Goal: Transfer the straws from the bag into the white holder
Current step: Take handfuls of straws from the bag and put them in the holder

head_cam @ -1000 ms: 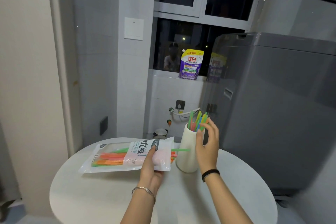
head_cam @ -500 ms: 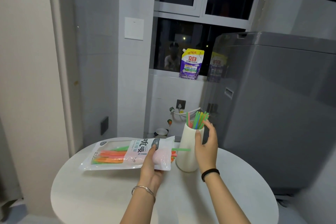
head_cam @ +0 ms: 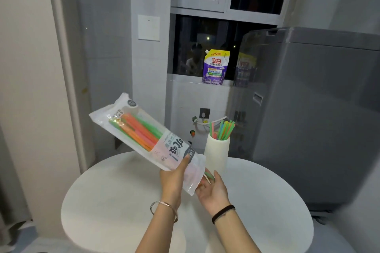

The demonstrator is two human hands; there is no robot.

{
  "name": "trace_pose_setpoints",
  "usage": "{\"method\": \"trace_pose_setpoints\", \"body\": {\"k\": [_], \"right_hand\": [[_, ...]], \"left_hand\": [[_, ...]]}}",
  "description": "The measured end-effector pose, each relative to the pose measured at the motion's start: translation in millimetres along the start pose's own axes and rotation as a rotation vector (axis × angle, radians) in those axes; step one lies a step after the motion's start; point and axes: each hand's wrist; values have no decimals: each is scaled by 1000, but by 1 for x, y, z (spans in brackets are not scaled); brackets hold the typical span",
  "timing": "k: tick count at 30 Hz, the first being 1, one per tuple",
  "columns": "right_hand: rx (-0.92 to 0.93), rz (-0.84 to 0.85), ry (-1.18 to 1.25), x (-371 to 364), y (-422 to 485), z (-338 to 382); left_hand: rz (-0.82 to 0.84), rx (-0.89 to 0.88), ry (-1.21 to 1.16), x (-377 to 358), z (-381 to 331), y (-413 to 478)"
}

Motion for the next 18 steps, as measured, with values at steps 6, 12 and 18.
{"method": "trace_pose_setpoints", "body": {"k": [6, 12, 18], "right_hand": [[101, 47, -272, -1, -5, -6], [406, 208, -870, 0, -9, 8], [470, 336, -984, 1, -7, 25]], "left_hand": [[-8, -5, -27, 6, 1, 4], [30, 151, -203, 17, 2, 8], [115, 307, -318, 26, 2, 10]]}}
Point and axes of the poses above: each hand's wrist, its own y-axis towards the middle knuckle, its own x-axis out of the back of the hand, z = x × y, and after that the axes turned 10 degrees about x, right-handed
